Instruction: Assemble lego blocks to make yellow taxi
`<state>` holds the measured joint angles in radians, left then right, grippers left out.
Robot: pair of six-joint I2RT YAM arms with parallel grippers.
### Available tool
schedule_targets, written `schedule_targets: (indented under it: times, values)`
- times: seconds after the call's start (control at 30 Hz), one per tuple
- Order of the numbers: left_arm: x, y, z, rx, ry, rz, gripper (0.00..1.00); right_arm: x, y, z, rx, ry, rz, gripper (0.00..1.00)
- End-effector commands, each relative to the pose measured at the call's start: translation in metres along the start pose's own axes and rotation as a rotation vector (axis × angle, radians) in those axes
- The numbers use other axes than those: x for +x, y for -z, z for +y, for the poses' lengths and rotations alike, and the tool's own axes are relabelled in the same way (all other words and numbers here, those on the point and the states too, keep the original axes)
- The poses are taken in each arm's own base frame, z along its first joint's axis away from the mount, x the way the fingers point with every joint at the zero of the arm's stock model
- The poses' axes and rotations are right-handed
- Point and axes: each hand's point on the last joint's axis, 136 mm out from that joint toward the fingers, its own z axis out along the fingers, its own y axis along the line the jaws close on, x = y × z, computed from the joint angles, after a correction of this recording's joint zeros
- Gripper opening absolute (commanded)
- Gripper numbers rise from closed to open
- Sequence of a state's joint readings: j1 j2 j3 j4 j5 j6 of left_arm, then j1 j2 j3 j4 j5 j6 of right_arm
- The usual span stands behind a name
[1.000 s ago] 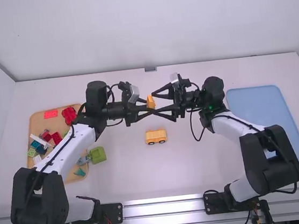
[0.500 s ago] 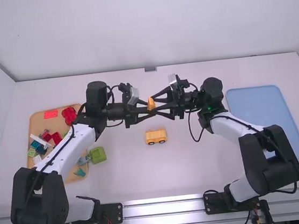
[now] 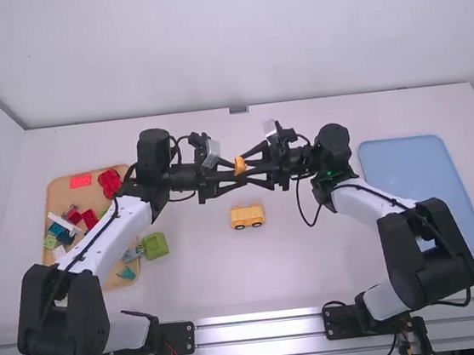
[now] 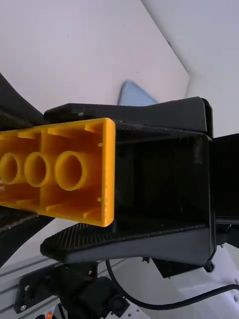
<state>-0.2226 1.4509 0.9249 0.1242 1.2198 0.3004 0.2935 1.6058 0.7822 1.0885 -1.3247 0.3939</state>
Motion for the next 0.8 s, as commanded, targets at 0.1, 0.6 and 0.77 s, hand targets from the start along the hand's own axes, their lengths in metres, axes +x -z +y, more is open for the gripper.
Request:
schedule_targets:
  times: [0.1,0.6,0.77]
  values:
    - [-0.006,0.000,-0.001,0.019,-0.028,-0.012,0.25,-0.008,0.000,0.008,-0.017,0.033,-0.001,0.30]
    - [0.035,0.013,0.062,-0.384,0.077,0.176,0.99,-0.001,0.048,-0.073,0.402,-0.066,-0.058,0.04]
    - [0.070,0.043,0.094,-0.656,0.168,0.329,0.99,0.054,0.087,-0.125,0.765,-0.226,0.081,0.04]
